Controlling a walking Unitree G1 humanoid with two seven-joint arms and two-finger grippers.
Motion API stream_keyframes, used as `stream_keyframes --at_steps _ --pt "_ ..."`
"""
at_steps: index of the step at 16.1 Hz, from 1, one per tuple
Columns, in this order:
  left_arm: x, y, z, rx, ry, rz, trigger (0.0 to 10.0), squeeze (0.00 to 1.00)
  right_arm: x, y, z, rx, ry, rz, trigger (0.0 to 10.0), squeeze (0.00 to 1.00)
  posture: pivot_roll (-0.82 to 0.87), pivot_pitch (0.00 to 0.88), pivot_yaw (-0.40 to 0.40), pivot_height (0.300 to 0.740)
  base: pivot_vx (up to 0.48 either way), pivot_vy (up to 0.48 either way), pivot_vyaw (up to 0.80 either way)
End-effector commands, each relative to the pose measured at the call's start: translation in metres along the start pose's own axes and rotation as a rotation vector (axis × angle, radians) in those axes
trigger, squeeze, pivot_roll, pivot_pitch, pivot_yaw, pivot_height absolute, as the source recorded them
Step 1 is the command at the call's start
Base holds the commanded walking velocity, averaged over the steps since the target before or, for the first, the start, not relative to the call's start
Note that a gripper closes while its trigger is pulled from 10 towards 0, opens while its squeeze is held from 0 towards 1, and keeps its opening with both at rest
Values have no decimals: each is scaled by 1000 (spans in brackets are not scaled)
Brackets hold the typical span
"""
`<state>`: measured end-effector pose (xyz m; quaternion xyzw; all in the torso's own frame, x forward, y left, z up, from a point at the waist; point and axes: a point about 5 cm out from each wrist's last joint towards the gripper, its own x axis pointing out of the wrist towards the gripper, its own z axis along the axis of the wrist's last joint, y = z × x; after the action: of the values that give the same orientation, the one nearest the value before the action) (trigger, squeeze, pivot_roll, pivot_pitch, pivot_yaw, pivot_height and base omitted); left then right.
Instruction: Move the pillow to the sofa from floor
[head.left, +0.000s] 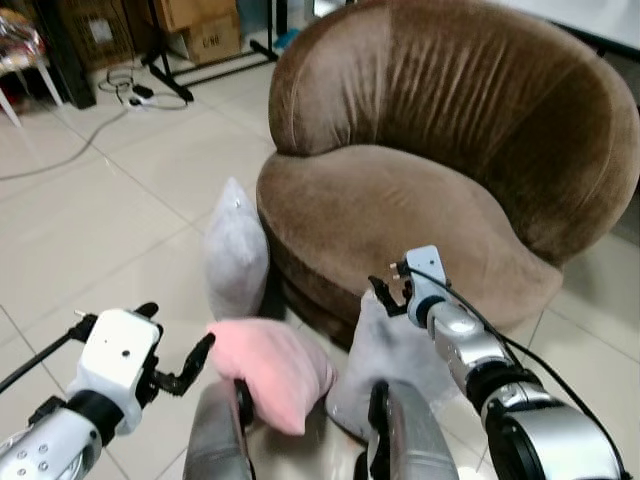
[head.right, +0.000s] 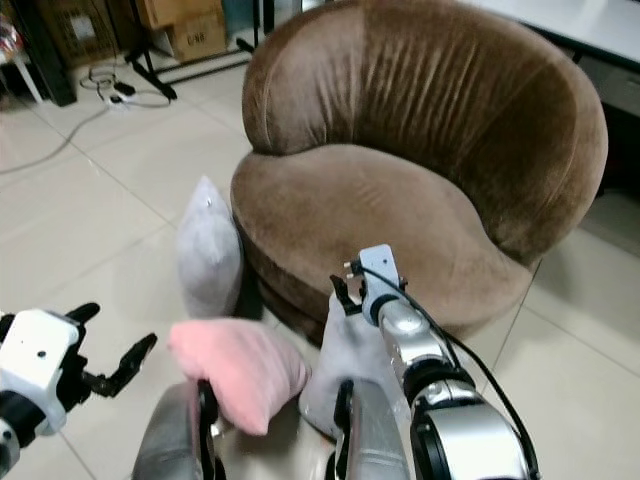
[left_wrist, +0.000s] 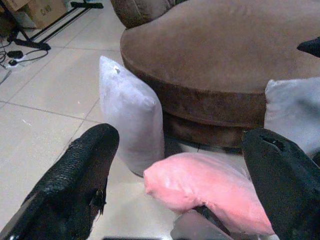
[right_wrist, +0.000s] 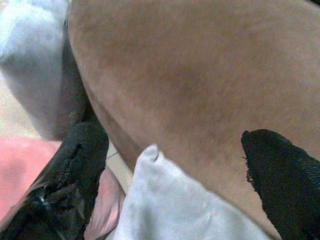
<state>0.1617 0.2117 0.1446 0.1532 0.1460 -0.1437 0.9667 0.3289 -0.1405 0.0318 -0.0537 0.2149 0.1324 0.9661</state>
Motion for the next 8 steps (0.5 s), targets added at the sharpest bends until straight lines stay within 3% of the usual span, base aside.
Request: stream_keyframes --at_steps 1,8 --pt "-2 -2 -1 5 7 2 10000 0 -2 -3 -5 -5 2 -1 10000 0 110 105 -82 527 0 0 0" --pt "15 -10 -19 -4 72 -6 10000 0 -14 6 -1 -65 -133 155 10000 0 76 46 -110 512 0 0 0"
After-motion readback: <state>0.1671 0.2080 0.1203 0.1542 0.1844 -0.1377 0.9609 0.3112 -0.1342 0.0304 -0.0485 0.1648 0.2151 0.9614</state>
